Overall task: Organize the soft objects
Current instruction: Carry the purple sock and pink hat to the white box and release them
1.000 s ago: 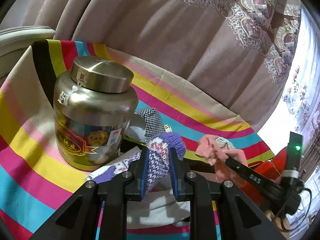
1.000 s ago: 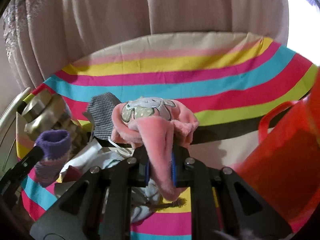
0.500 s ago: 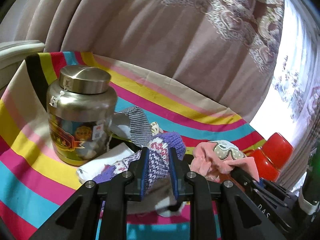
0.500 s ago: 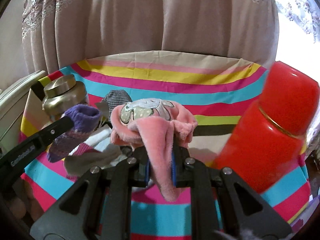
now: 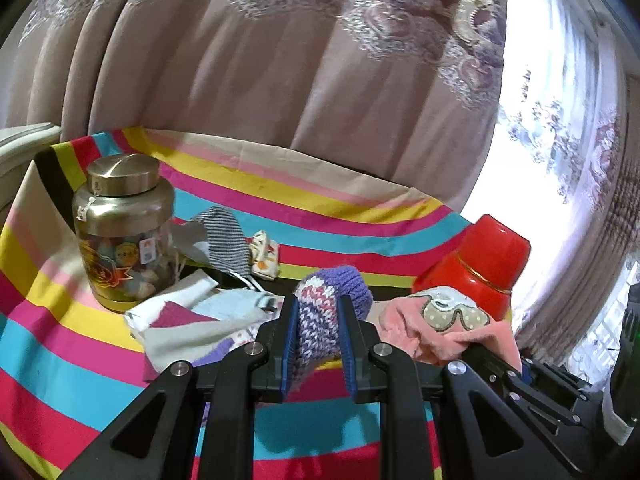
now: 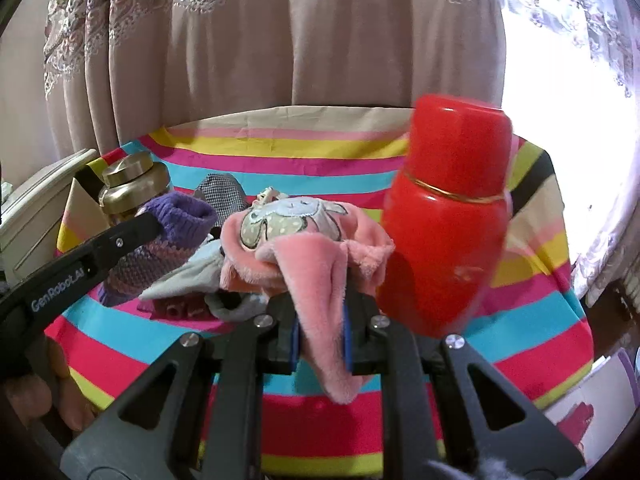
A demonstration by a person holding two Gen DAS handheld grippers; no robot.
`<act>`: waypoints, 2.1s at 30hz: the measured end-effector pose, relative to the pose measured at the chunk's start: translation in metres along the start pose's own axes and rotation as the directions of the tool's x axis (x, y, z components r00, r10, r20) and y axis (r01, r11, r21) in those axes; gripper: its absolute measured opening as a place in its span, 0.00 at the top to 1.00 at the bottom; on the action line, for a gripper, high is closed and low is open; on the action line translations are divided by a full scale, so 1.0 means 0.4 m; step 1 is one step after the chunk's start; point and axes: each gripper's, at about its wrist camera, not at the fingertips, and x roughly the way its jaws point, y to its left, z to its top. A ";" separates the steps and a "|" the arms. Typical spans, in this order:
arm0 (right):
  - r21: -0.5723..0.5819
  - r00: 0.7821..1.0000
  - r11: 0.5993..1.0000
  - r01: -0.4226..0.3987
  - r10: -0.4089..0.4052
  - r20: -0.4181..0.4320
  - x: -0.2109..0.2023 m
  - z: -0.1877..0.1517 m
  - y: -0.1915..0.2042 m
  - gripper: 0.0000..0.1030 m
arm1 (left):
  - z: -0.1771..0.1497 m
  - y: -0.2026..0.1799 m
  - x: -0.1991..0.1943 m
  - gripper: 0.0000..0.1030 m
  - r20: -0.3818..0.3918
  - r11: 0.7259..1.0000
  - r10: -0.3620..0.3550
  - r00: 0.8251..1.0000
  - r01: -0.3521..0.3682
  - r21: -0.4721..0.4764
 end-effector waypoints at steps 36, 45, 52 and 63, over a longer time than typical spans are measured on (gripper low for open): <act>0.242 0.902 0.877 0.414 -0.359 -0.241 -0.306 -0.321 -0.623 0.82 | -0.199 -0.236 0.132 0.86 -0.523 0.964 0.080 0.849 0.067 0.257; 0.280 0.877 0.837 0.470 -0.408 -0.254 -0.349 -0.329 -0.705 0.82 | -0.179 -0.455 0.010 0.86 -0.493 0.886 -0.369 0.788 0.459 0.071; 0.310 0.856 0.801 0.513 -0.447 -0.261 -0.365 -0.323 -0.741 0.72 | -0.229 -0.608 0.017 0.52 -0.559 0.807 -0.452 0.695 0.586 0.076; 0.289 0.883 0.836 0.467 -0.428 -0.191 -0.376 -0.284 -0.697 0.32 | -0.197 -0.589 -0.009 0.39 -0.457 0.844 -0.402 0.794 0.514 0.151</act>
